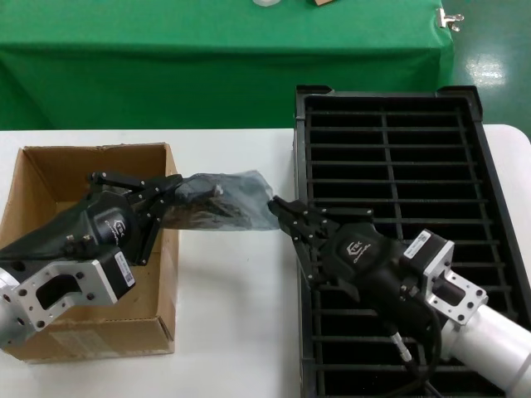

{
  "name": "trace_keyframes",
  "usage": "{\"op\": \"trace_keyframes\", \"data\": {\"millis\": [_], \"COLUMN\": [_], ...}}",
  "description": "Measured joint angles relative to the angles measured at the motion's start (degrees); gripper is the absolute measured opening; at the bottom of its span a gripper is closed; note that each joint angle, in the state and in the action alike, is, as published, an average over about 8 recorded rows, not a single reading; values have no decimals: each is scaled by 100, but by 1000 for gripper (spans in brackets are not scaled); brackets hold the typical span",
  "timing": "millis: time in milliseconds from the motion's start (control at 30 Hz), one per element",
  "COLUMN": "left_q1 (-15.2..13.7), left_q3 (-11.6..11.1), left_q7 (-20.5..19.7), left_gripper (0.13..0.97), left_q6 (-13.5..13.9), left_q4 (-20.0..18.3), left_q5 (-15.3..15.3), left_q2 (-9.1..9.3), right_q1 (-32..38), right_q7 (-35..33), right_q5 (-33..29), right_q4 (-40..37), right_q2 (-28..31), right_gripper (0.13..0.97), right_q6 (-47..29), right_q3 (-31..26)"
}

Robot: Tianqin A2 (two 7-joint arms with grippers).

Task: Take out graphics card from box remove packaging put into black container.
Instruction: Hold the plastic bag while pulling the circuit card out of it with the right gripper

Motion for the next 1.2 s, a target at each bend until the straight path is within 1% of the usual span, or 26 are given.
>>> {"op": "trace_keyframes", "data": {"millis": [133,400,533,767,1000,1200], "left_q1": [0,0,0,0,0,0], "left_q3": [0,0,0,0,0,0], "left_q7": [0,0,0,0,0,-1], "left_gripper": [139,139,139,139,139,139], "left_q6": [0,0,0,0,0,0], "left_q4": [0,0,0,0,0,0], "left_q5": [0,0,0,0,0,0], "left_q2": [0,0,0,0,0,0], "right_q1": [-20,-72,-33,297,784,936], "right_q7": [-31,-54,-98,-263,-453,-476], "right_q5": [-12,-47,-29,41,157,275], "right_q4": [16,89,41,-350,-833,-867], "right_q2": [-11,4,5,-10,77,248], "right_gripper": [171,135,135,135,135,134], "right_q6": [-30,-70,-126,-363,-886,-1172], "right_q3": [-44,-117,-117,-92,-106,-16]}}
